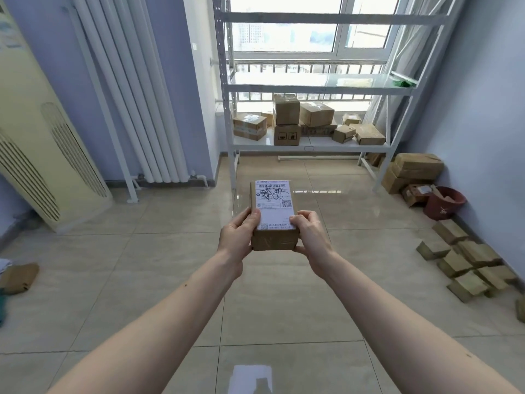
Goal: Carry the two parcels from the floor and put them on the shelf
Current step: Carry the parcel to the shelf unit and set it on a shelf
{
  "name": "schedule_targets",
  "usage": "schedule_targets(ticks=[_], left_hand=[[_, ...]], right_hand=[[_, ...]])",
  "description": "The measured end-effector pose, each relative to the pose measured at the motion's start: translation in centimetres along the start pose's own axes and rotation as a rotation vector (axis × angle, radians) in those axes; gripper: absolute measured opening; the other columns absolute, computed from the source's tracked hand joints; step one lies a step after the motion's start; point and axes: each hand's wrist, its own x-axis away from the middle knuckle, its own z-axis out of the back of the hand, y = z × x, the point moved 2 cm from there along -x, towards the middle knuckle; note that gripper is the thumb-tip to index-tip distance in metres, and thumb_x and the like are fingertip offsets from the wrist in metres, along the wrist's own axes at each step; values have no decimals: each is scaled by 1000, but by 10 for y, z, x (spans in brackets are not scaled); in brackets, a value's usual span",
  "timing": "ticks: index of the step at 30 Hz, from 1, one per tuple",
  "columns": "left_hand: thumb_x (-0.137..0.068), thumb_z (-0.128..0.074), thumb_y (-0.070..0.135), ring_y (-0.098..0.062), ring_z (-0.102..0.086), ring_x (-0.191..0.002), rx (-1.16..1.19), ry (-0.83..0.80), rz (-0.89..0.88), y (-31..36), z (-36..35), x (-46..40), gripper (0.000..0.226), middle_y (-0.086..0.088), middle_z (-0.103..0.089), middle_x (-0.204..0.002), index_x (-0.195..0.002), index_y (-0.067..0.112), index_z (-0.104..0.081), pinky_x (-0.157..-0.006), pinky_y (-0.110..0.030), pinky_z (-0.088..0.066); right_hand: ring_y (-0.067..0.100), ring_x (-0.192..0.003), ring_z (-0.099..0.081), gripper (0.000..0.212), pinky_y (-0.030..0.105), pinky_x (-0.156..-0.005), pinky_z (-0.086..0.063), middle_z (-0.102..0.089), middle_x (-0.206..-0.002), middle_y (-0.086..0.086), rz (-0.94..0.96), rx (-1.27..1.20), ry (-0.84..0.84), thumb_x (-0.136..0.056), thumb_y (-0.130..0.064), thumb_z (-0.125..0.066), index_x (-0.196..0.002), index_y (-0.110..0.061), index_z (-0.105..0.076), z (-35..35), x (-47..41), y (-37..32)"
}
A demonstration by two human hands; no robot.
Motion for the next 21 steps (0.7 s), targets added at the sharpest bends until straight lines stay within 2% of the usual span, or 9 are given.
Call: schedule_targets(ticks=[2, 5, 9, 14, 21], left_hand=[[-92, -66, 33, -10, -66, -80, -7, 12, 7, 11, -7, -30, 36, 5, -72, -105, -127, 24, -64, -45, -14, -51], [-91, -66, 34, -7, -65, -79, -12, 24, 15, 27, -14, -78, 31, 11, -71, -96, -122, 28, -66, -46, -14, -51], [-90, -67, 35, -9, -66, -81, -21, 31, 12, 52, -16, -151, 38, 10, -71, -97, -127, 26, -65, -62, -24, -52], [-91, -67, 35, -10, -66, -82, -48, 2, -9, 90, -16, -239, 40, 11, -71, -94, -129, 26, -63, -64, -27, -53], [-91, -67, 33, -10, -65, -81, -94, -10, -3, 132, -30, -362, 42, 12, -70, -90, -131, 24, -62, -64, -28, -52]], right_hand=[[23, -100, -62, 24, 57, -99, -51, -64, -120, 8, 3, 11, 3, -94, -28, -53, -116, -20, -49, -4, -31, -9], [19, -94, -62, 26, 56, -100, -50, -65, -110, 3, 15, 6, -4, -96, -27, -53, -120, -18, -48, -15, -80, -22], [16, -89, -61, 28, 54, -98, -50, -64, -106, 1, 45, -18, -13, -97, -25, -54, -122, -14, -48, -36, -149, -41], [15, -87, -64, 29, 49, -93, -54, -66, -105, 1, 62, -50, -13, -98, -24, -52, -124, -12, -49, -65, -232, -68], [17, -93, -64, 32, 53, -99, -50, -67, -104, -1, 53, -67, 29, -98, -27, -52, -126, -14, -47, -94, -346, -94]])
